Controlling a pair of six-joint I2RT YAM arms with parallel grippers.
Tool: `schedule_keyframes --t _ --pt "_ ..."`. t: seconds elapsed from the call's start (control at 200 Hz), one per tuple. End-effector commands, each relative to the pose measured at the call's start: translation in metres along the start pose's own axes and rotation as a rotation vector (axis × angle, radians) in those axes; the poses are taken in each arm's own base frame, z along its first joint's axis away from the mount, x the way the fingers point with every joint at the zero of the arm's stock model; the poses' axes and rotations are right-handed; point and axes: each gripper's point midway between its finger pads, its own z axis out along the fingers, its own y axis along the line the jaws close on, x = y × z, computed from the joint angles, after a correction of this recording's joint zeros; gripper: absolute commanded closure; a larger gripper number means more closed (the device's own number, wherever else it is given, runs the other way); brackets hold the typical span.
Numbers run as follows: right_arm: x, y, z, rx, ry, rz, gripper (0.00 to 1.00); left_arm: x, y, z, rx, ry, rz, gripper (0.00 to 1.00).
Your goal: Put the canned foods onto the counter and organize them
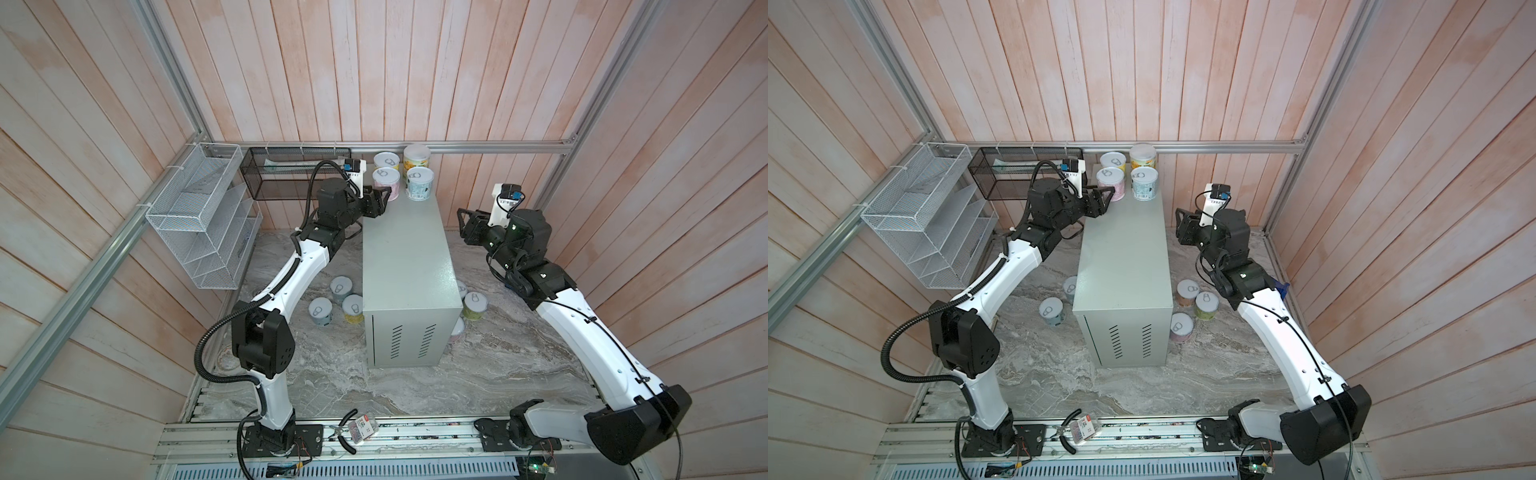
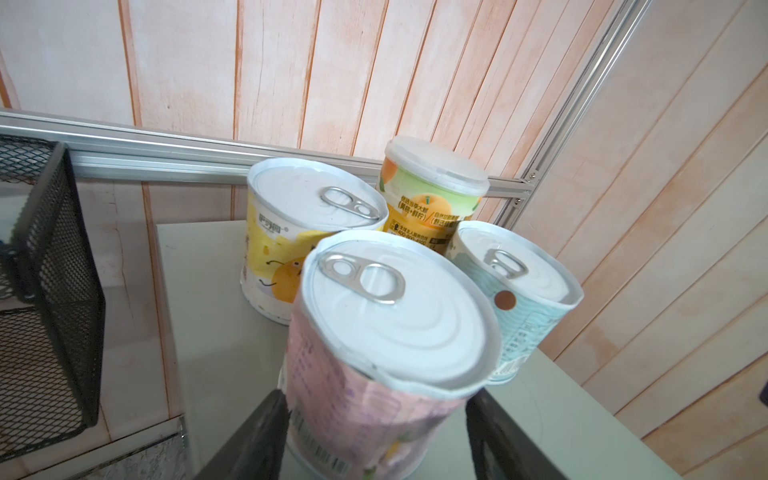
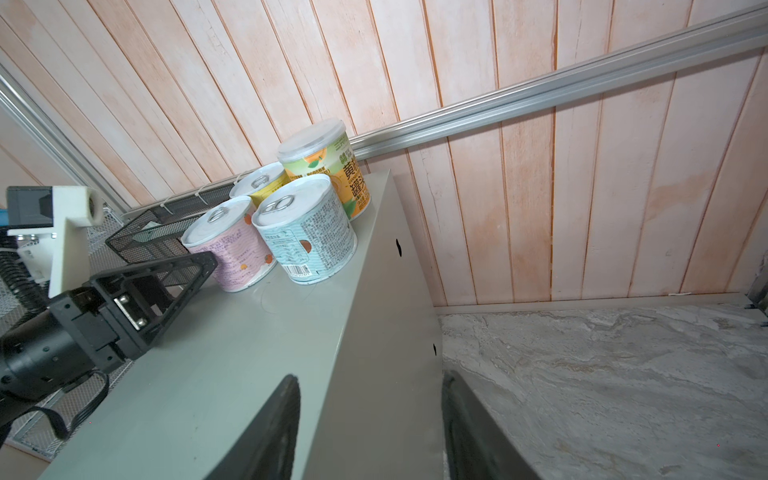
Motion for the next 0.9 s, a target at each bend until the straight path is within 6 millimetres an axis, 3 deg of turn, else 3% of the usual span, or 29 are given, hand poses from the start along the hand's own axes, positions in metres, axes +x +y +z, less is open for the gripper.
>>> schedule_keyframes --t 0.0,0.585,0.845,0.895 --pt "-0.008 -0.001 -0.007 -0.003 -0.028 0.009 0.47 0.006 -0.003 0.008 0.016 0.02 -0.013 0.33" --pt "-0.011 -0.005 -0.001 -0.003 -0.035 0.008 0.47 0.015 -0.009 0.006 0.03 0.037 -0.014 0.33" --pt "-0.02 -0.008 0.039 0.007 -0.031 -0.007 0.45 0.004 -0.01 -0.016 -0.014 0.018 0.035 0.01" --pt "-0.02 -0.012 0.05 0.012 -0.027 0.0 0.45 0.002 -0.012 -0.021 -0.015 0.018 0.039 0.0"
